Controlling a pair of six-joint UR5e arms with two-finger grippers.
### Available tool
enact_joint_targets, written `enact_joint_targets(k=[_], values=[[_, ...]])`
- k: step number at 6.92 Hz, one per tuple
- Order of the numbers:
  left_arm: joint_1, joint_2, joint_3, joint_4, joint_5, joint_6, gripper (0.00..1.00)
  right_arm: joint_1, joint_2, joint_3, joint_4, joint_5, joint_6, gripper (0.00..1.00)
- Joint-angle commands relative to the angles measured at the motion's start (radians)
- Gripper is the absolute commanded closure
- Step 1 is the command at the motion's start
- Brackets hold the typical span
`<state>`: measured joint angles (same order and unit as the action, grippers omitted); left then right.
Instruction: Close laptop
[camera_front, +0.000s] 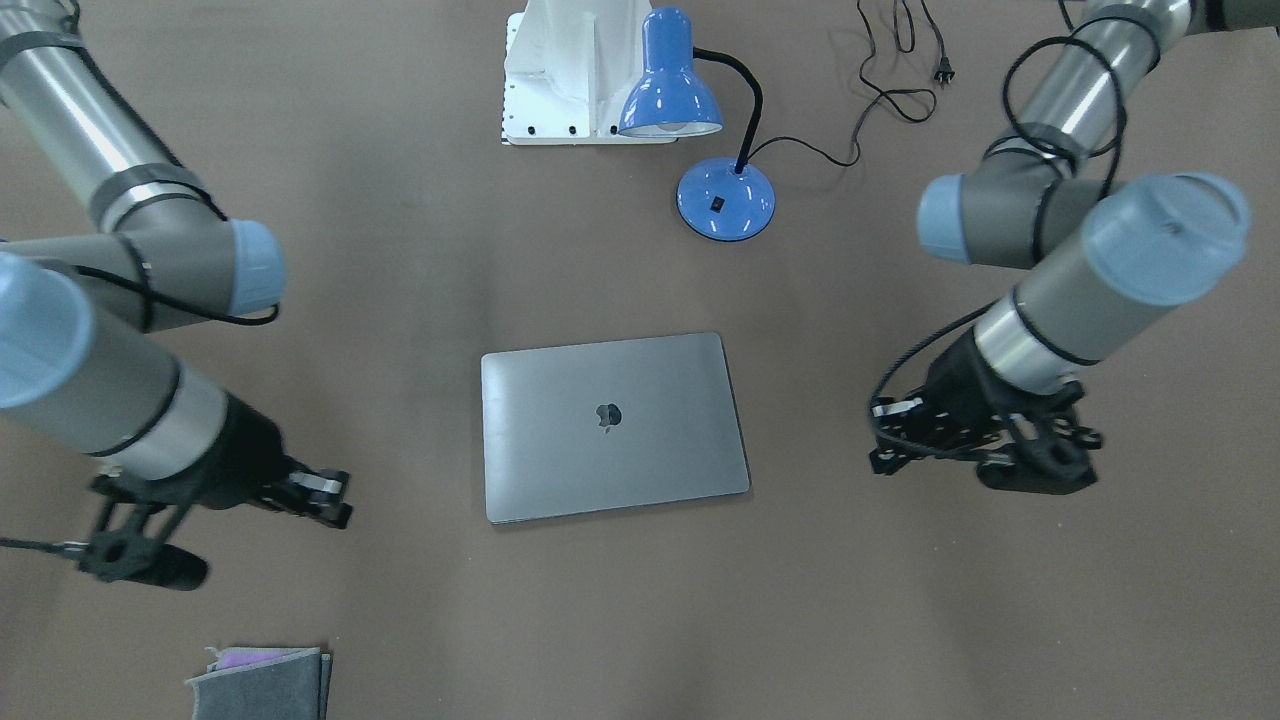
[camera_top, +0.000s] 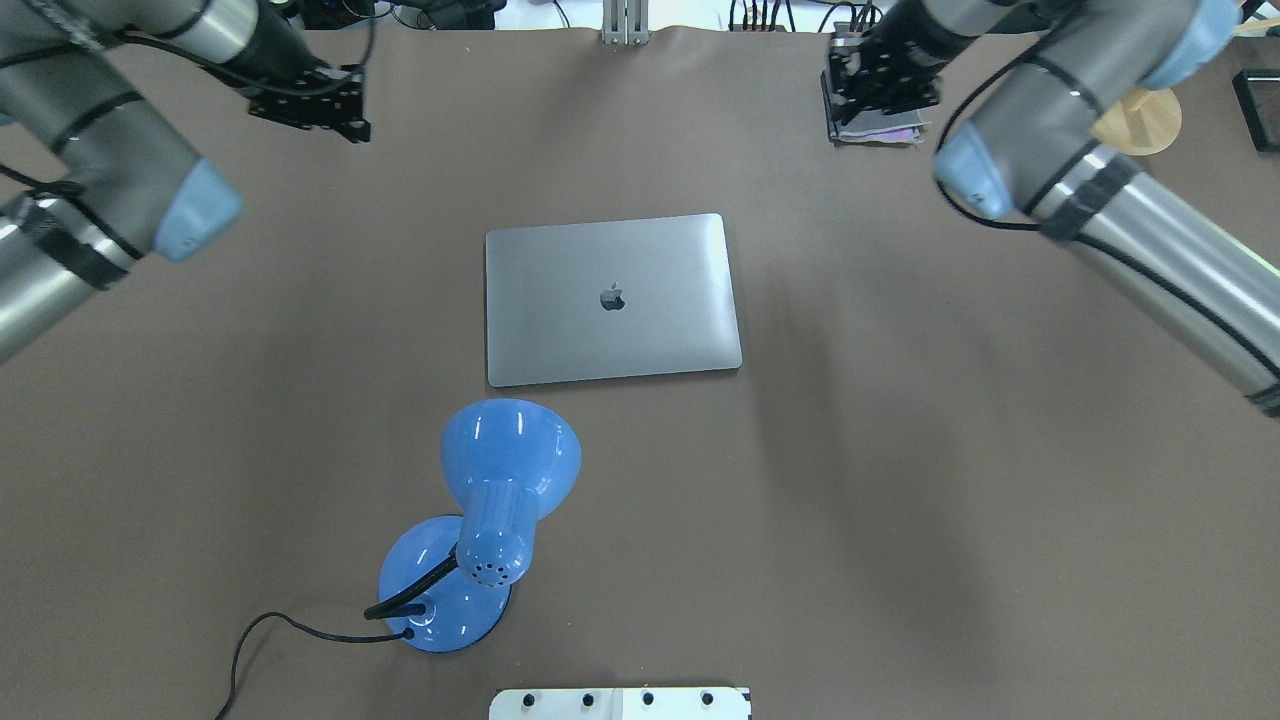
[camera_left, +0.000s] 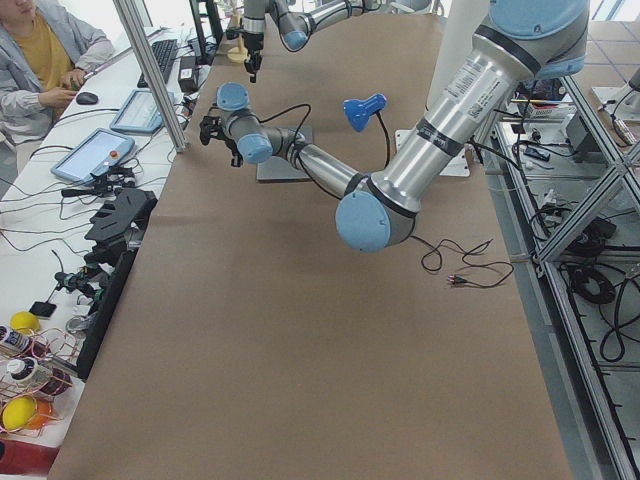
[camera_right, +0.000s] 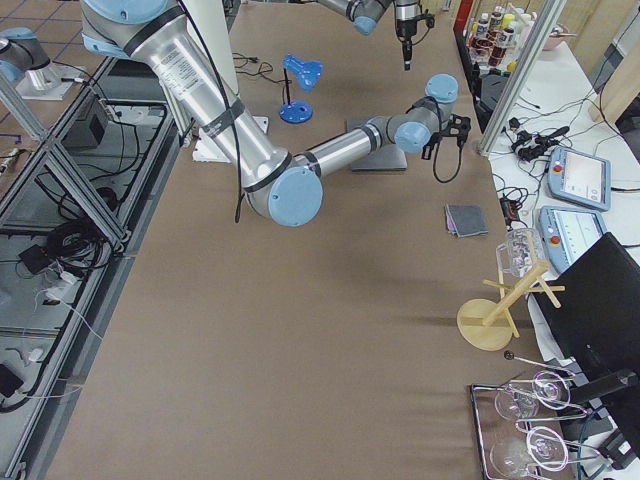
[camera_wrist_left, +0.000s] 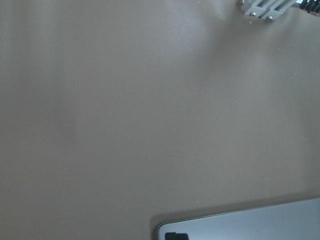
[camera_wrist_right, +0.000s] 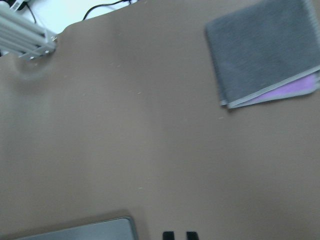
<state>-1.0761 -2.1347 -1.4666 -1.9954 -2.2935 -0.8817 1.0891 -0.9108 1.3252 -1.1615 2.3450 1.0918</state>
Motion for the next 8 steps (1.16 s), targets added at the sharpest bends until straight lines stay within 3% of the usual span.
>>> enact_joint_targets(k=[1,2,4,6,8], values=[[-0.158,0.262,-0.223,0.218,-0.034,0.439,0.02,0.170,-0.232,0.171,-0.119,0.066,-0.369,0.00],[-0.236,0.367,-0.266,0.277,-0.034,0.642,0.02,0.237,-0.328,0.213,-0.174,0.065,-0.555,0.00],[-0.429,0.587,-0.250,0.279,-0.023,1.017,0.02,0.360,-0.451,0.215,-0.300,0.048,-0.932,0.00],[-0.531,0.666,-0.201,0.280,0.009,1.153,0.02,0.422,-0.519,0.212,-0.363,0.001,-1.146,0.00],[-0.545,0.682,-0.169,0.282,0.009,1.141,0.02,0.420,-0.557,0.218,-0.354,-0.027,-1.175,0.00]])
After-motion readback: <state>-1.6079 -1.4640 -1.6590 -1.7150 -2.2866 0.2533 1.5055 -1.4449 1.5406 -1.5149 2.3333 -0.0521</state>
